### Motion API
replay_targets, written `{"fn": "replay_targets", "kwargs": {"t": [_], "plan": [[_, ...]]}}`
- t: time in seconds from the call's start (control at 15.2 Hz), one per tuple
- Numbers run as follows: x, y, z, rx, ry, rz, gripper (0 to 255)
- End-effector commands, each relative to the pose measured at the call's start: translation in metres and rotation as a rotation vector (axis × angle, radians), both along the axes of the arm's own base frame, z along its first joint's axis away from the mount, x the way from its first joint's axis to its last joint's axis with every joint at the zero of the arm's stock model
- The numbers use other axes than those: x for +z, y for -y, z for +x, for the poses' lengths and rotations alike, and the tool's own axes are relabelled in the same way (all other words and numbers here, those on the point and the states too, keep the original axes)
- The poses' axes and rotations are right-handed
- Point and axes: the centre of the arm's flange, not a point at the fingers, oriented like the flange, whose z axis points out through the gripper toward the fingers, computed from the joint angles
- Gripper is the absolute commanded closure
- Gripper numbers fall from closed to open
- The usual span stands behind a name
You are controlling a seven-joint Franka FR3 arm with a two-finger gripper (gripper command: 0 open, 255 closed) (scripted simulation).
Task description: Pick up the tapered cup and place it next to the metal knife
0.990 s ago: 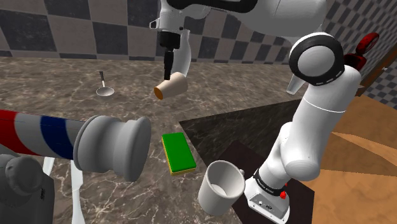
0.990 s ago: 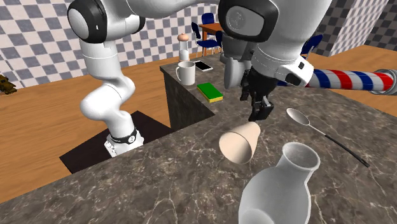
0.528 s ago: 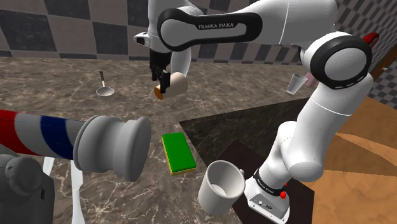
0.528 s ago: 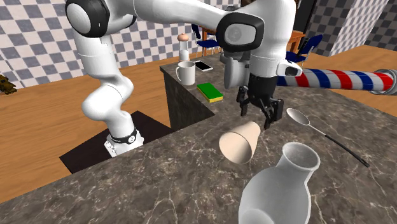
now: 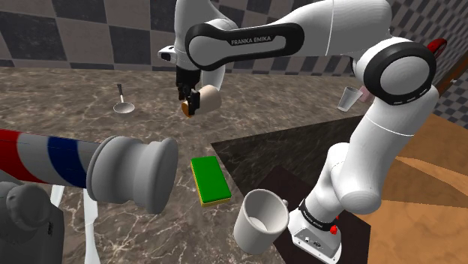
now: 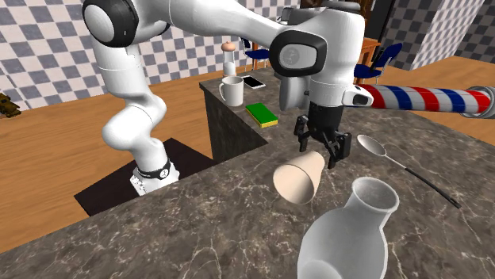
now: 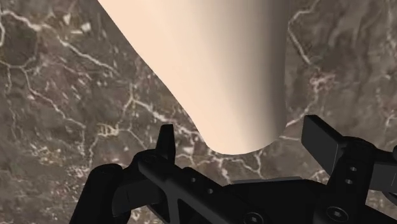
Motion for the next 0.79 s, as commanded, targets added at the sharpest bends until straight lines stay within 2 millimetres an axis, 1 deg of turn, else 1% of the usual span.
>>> {"fn": "replay_targets", "kwargs": {"t": [0.0,0.13,0.2,0.73], "plan": [[-0.0003,0.0,0.0,0.0,0.0,0.0,0],[-0.0002,0.0,0.0,0.0,0.0,0.0,0],[-0.0002,0.0,0.0,0.0,0.0,0.0,255],[-0.0003,-0.0002,-0.0002,0.0,0.0,0.0,255]]}}
